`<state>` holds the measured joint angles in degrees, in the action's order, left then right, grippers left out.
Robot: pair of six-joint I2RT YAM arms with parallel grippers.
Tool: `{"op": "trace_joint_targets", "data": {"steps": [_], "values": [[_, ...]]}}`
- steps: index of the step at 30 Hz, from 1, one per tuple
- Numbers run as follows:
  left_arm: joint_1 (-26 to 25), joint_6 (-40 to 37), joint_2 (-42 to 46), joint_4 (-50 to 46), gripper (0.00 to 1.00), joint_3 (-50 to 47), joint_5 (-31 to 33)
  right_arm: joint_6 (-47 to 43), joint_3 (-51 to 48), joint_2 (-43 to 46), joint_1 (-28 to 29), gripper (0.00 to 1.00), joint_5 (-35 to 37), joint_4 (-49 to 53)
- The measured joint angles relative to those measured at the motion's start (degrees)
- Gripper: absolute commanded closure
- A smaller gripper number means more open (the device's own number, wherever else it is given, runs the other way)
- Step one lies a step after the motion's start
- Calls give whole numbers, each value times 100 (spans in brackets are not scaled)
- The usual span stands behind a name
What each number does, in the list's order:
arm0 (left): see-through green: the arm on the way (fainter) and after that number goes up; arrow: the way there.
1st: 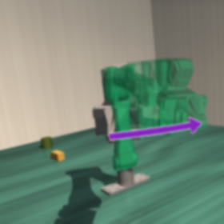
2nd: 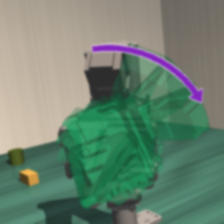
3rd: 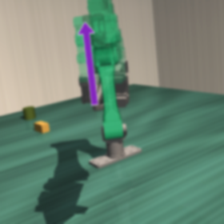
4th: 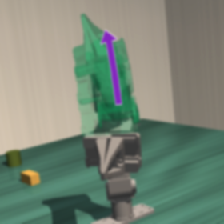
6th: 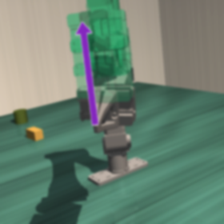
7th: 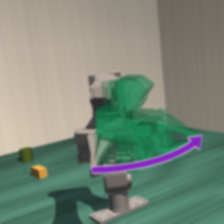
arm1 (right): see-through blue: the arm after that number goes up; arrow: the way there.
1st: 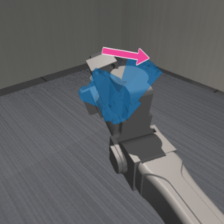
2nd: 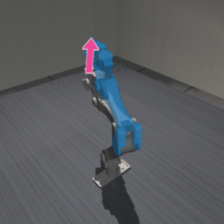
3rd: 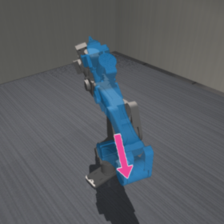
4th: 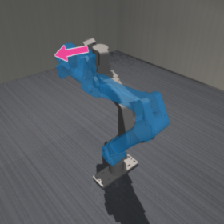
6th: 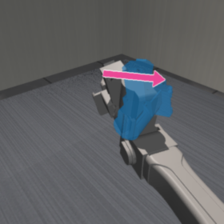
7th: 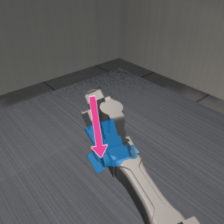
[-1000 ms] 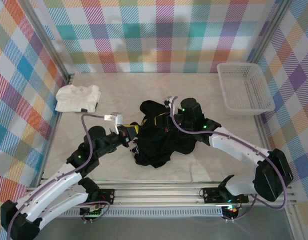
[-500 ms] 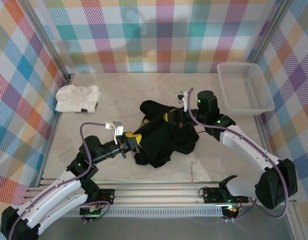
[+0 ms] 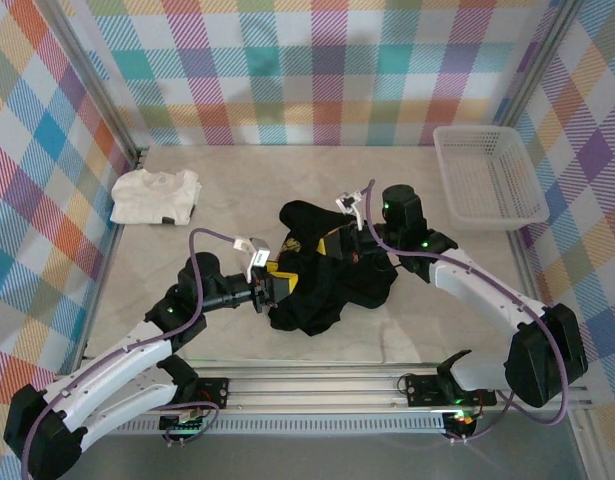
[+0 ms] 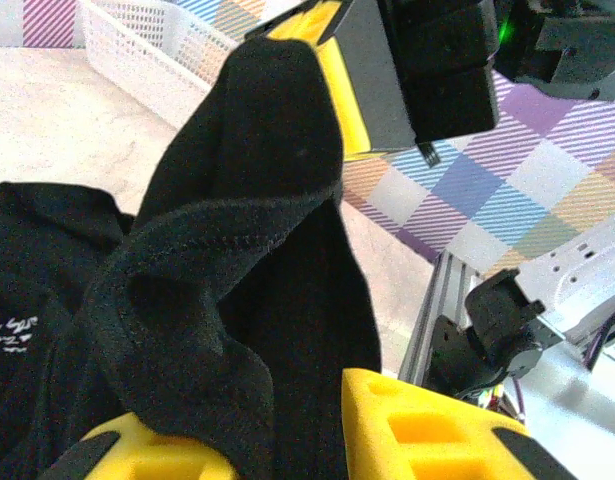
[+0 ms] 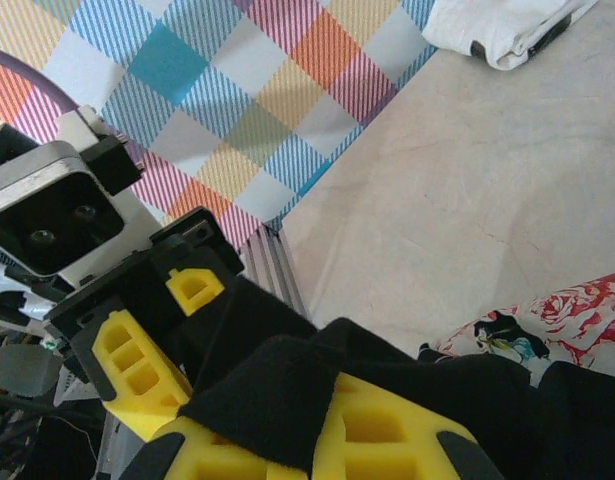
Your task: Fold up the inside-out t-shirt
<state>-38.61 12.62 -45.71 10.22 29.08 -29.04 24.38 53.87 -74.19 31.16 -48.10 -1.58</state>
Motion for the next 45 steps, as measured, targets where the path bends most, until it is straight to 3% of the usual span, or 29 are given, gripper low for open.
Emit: {"op": "trace_joint_targets", "data": {"steps": [6, 11, 19, 23, 31, 39, 45], "values": [[0, -76, 26, -413, 51, 68, 407, -140, 2, 0, 0, 100, -61, 72], [0, -24, 164, -1113, 39, 315, 1578, -581, 15, 15, 0, 100, -17, 549], [0, 24, 68, -1919, 36, 785, 2238, -1110, 28, 131, 0, 100, 190, 1163], [0, 197, 83, -2153, 34, 898, 2179, -1331, 35, 181, 0, 100, 433, 1416], [-166, 337, -160, -2208, 34, 894, 1309, -1480, 37, 203, 0, 100, 966, 1836], [-741, 184, -1051, -2186, 37, 896, 1473, -1456, 107, 188, -203, 100, 1388, 1989], [-1488, -284, -1499, -1963, 39, 988, 1878, -1263, 107, 24, -413, 100, 1445, 2009]]}}
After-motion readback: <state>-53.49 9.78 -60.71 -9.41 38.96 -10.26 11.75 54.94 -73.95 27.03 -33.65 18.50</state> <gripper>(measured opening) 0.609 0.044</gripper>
